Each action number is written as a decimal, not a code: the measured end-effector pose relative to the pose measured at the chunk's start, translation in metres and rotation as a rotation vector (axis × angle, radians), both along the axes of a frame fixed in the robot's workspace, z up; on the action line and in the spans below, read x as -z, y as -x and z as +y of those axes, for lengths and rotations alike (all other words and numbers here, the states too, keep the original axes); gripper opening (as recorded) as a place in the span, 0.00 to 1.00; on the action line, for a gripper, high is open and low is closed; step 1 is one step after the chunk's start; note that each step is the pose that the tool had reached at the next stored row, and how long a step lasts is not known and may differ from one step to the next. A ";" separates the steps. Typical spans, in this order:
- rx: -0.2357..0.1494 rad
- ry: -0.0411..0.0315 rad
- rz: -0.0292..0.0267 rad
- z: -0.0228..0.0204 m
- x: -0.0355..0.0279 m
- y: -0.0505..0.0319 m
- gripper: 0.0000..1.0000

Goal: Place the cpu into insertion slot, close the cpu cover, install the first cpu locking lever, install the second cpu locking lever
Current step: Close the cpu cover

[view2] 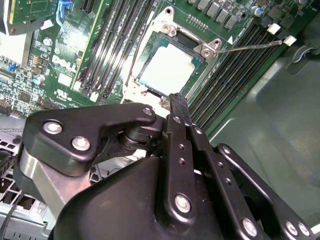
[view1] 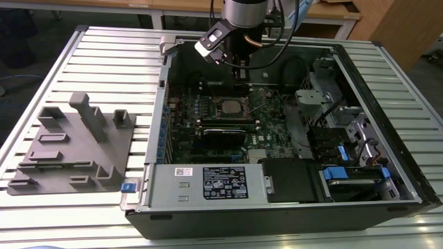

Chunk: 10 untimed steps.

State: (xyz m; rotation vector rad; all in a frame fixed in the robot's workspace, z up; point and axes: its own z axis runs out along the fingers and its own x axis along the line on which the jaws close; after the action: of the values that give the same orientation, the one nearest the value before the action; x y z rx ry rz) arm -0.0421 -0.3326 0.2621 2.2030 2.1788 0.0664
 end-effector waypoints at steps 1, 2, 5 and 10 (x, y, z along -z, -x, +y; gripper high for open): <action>0.000 -0.0002 0.0000 0.0000 0.0000 -0.0019 0.11; 0.000 -0.0002 -0.0001 0.0000 0.0001 -0.0049 0.11; 0.000 -0.0001 -0.0001 0.0000 0.0001 -0.0125 0.11; 0.000 -0.0003 -0.0002 0.0004 0.0004 -0.0223 0.11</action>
State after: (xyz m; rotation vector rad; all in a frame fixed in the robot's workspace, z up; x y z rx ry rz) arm -0.0199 -0.3322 0.2618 2.2030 2.1789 0.0670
